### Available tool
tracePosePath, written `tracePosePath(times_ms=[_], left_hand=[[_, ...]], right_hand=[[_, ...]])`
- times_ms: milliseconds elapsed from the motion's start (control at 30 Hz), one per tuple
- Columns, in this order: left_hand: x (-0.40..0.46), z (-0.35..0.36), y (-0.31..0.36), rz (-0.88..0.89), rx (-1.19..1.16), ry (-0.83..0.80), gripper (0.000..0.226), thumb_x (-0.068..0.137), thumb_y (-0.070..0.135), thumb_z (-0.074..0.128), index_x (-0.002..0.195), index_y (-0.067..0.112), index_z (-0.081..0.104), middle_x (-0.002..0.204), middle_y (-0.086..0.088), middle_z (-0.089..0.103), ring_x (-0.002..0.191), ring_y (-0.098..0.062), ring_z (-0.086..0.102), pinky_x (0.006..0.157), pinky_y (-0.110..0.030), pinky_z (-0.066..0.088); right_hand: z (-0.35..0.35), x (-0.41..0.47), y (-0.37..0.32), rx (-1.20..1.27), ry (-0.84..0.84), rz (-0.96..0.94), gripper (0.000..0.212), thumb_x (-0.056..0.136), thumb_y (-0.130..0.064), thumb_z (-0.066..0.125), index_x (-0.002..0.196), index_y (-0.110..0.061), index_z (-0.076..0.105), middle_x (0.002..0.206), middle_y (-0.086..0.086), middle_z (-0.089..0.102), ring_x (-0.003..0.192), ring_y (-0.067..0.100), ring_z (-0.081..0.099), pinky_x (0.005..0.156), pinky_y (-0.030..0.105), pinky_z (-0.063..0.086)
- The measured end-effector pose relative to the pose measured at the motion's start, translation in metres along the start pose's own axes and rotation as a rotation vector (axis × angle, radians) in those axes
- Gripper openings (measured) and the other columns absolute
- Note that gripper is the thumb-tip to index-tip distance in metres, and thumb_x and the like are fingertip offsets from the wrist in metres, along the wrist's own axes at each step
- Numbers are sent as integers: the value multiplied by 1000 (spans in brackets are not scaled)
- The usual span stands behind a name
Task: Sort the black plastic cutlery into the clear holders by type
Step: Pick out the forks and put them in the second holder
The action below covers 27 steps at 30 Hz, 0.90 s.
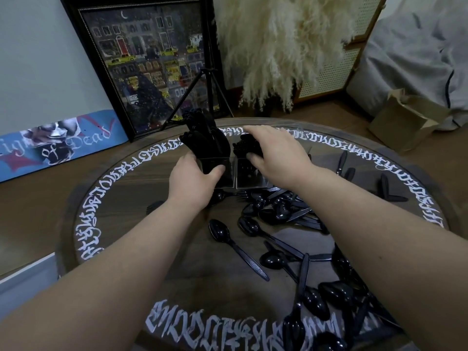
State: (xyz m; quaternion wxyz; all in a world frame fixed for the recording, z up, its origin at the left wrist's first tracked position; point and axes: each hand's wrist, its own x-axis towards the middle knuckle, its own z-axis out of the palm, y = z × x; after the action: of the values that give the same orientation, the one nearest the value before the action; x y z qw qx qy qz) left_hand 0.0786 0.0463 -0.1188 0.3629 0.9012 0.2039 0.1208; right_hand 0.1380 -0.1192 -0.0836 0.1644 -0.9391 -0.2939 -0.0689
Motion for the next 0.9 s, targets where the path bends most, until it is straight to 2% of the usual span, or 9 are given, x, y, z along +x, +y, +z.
tracePosePath(times_ms=[100,233,300,400,467,533,633,800,900], left_hand=[[-1,-6,-3,20,-2,-20,47,84,34,68,124,13,54,123,-6,61,114,-24,55,85,-26,39],[-11,-18,-22,60,93,-20,58,87,29,65,139,13,46,138,-6,51,125,-24,49,101,-33,39],[-19,-23,-37,67,183,-8,54,87,25,64,138,17,48,140,-6,48,127,-26,45,105,-33,34],[-27,-29,-66,43,331,7,48,86,27,63,133,24,54,140,-4,49,131,-28,39,108,-36,29],[-31,-33,-84,-22,388,3,53,85,31,63,136,26,49,144,-5,44,136,-27,32,111,-40,27],[-37,-36,-97,-105,376,-20,62,85,31,64,142,26,40,149,-7,36,140,-27,26,113,-43,24],[-44,-40,-110,-142,342,-67,74,85,31,67,148,25,30,152,-7,32,140,-29,27,114,-43,26],[-45,-48,-115,-122,313,-92,70,84,32,69,146,28,36,141,-7,46,129,-30,41,107,-41,35],[-44,-48,-114,-124,324,-103,69,83,39,69,144,33,38,137,-7,44,126,-28,43,105,-41,38]], right_hand=[[-7,-4,-2,-19,-14,-35,69,92,-36,59,149,-19,25,151,0,33,138,19,31,113,38,24],[-15,-17,-3,-34,42,-51,73,87,-43,63,148,-19,30,153,0,32,140,20,28,115,39,25],[-14,-31,-4,9,203,-107,56,88,-36,62,137,-14,48,138,5,51,130,24,43,106,38,36],[-3,-55,-10,49,398,-168,31,86,-28,56,109,-9,65,99,5,67,96,24,59,80,34,49],[9,-65,-16,35,292,-136,24,89,-24,55,105,-10,67,92,4,67,89,25,60,73,35,50],[22,-71,-21,22,120,-79,24,92,-21,54,111,-11,65,99,4,66,97,25,58,78,37,50],[38,-74,-28,32,-7,-35,31,94,-22,51,123,-14,60,114,4,62,108,24,55,87,35,46],[59,-79,-38,66,-111,8,36,94,-23,50,129,-18,56,127,-2,55,112,20,55,90,31,45],[64,-82,-40,85,-171,-3,35,93,-20,50,127,-16,57,127,-1,56,114,20,54,95,30,43]])
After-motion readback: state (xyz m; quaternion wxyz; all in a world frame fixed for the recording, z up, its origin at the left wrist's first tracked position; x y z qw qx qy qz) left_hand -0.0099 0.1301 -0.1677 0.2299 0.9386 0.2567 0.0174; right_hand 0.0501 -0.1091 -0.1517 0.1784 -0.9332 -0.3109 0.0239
